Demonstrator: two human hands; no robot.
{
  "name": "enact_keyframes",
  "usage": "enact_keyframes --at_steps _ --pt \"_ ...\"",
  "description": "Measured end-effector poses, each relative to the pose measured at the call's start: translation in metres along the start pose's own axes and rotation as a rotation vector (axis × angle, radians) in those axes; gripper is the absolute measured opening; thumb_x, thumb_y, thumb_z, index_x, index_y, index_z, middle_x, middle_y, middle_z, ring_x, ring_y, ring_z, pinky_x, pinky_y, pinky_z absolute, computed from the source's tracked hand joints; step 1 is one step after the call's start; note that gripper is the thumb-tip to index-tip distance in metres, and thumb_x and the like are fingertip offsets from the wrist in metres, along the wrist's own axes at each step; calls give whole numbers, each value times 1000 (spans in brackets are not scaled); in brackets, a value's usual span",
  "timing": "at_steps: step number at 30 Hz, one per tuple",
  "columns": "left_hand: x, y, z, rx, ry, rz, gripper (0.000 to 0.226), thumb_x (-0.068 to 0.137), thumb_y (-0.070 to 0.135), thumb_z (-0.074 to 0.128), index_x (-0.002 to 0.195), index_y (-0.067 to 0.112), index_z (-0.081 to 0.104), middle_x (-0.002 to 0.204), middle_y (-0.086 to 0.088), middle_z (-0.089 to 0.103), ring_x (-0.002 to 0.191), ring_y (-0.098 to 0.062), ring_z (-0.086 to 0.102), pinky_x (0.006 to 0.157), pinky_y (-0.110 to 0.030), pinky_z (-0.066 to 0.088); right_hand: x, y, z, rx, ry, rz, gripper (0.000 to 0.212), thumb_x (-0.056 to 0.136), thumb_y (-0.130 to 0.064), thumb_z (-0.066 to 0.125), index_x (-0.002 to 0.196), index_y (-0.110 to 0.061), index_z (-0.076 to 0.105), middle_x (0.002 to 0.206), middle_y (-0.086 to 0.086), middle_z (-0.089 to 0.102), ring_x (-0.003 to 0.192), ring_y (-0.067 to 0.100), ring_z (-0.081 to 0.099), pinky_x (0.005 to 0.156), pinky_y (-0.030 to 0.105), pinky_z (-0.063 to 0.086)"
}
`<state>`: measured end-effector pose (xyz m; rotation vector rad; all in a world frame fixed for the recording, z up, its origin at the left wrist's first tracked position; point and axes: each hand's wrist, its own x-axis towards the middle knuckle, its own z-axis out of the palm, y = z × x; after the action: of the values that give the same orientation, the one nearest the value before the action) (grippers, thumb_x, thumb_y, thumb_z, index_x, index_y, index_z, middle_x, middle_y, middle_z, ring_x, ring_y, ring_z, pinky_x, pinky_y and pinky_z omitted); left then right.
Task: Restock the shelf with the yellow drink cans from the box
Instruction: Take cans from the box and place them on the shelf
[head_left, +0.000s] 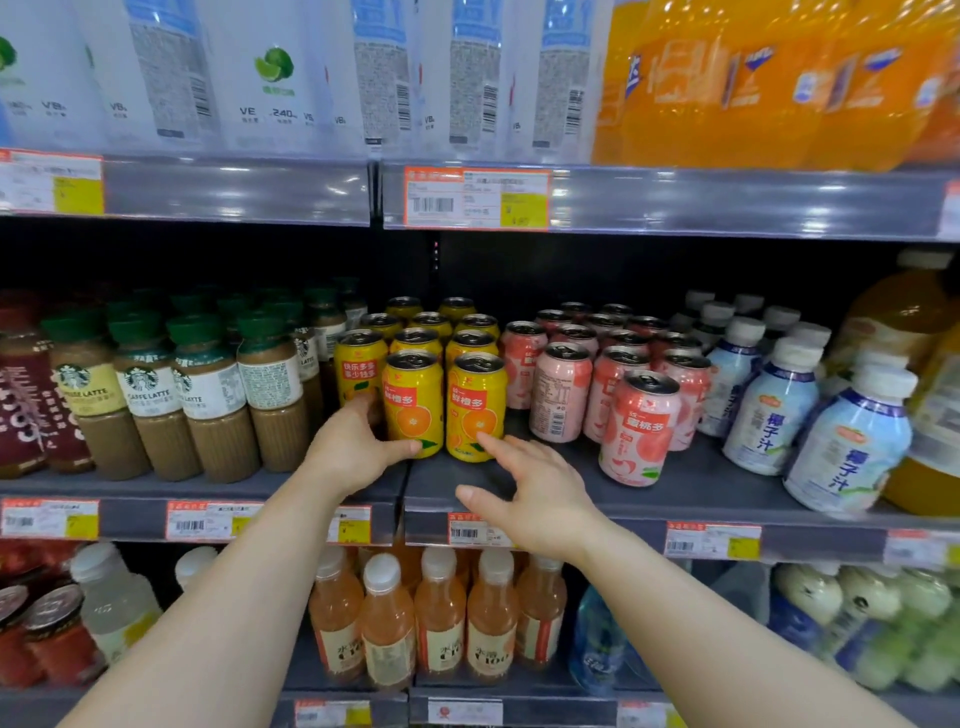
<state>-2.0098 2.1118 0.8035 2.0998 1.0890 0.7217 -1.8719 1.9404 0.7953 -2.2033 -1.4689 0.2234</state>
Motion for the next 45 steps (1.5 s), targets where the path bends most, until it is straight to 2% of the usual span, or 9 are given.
enact_keyframes --at_steps 4,6,8,10,14,22,32,37,45 --pt "-33 25 7 46 421 106 74 72 46 78 134 18 49 130 -7 58 120 -29 53 96 -48 46 -21 9 -10 150 87 -40 68 85 -64 49 146 -46 26 156 -6 27 145 17 15 117 44 18" --pt "-53 42 22 96 497 155 68 76 48 74 132 17 51 131 -8 56 122 -30 49 99 -47 43 -36 19 -18 180 115 -56 64 87 -61 49 145 -44 28 155 -7 29 144 16 17 117 43 20" --pt "-70 57 40 151 492 210 65 79 52 68 132 16 51 133 -9 55 124 -31 47 103 -48 40 -54 33 -26 196 145 -59 62 90 -59 48 146 -41 29 154 -8 31 143 15 20 117 42 21" --pt "-89 74 62 244 447 218 65 83 54 61 135 18 48 141 -12 48 132 -32 39 108 -50 32 -78 54 -37 216 173 -43 59 91 -56 48 145 -39 32 153 -8 32 143 15 21 117 39 22" --pt "-148 122 122 391 278 140 74 88 62 45 149 27 25 161 -8 14 147 -30 6 117 -51 7 -142 110 -68 118 182 11 58 94 -54 44 147 -36 30 155 -5 31 145 18 18 118 36 16" --pt "-295 244 287 508 -86 191 80 88 70 34 153 32 5 162 -3 -12 147 -29 -14 117 -52 -5 -322 279 -139 -201 92 359 61 94 -63 32 149 -44 14 161 1 9 148 28 2 119 47 12" --pt "-395 384 457 522 -357 461 79 88 72 28 153 34 3 162 -3 -12 148 -30 -10 117 -53 -5 -481 429 -228 -221 199 668 62 94 -62 31 150 -41 14 161 3 9 148 28 2 119 48 8" --pt "-403 421 526 489 -417 522 78 88 70 32 153 33 6 162 -4 -11 147 -28 -15 117 -53 -7 -501 493 -244 -227 250 718 60 93 -60 32 149 -41 18 160 6 14 147 29 5 118 49 11" --pt "-383 479 641 454 -486 619 76 90 69 29 152 33 6 162 -3 -9 147 -28 -12 118 -54 -3 -500 611 -277 -231 280 833 57 95 -57 34 148 -43 18 161 3 10 148 28 0 117 49 4"
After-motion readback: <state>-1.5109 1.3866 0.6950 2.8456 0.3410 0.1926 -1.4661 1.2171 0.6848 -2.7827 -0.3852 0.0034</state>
